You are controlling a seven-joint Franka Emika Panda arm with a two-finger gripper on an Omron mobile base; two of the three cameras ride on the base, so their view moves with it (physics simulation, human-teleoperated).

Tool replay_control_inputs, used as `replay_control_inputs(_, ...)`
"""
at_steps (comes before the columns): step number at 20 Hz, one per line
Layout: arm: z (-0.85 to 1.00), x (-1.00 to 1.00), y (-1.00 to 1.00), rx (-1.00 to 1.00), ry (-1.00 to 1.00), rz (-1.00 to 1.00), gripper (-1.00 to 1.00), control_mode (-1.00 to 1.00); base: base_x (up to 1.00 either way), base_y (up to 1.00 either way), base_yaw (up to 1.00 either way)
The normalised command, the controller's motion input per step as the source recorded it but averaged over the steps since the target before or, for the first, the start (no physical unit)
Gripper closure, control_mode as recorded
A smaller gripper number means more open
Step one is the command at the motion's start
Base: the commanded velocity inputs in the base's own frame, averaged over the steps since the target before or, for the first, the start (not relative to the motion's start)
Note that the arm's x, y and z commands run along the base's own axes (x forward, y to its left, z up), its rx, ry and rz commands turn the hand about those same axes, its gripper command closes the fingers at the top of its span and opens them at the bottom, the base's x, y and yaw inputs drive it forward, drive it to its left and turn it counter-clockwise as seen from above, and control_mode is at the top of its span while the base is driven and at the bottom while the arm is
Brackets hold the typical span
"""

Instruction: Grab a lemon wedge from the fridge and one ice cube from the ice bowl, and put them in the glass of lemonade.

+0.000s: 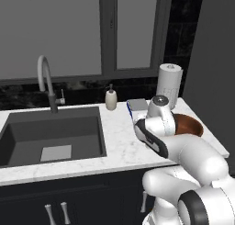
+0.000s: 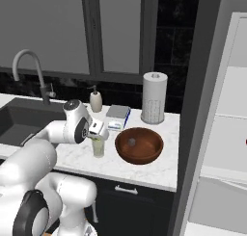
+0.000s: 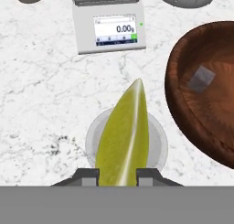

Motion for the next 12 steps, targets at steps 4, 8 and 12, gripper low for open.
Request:
replay_control_inputs(4, -0.07, 0.12, 0.00, 0.00, 0.01, 0.00, 1.00, -1.00, 0.00, 0.00, 0.00)
replay_control_inputs(8, -0.10, 0.00, 0.00, 0.00, 0.04, 0.00, 1.00, -1.00, 0.00, 0.00, 0.00)
replay_control_inputs(12, -0.07, 0.00, 0.00, 0.00, 0.04, 0.00, -1.00, -1.00, 0.00, 0.00, 0.00)
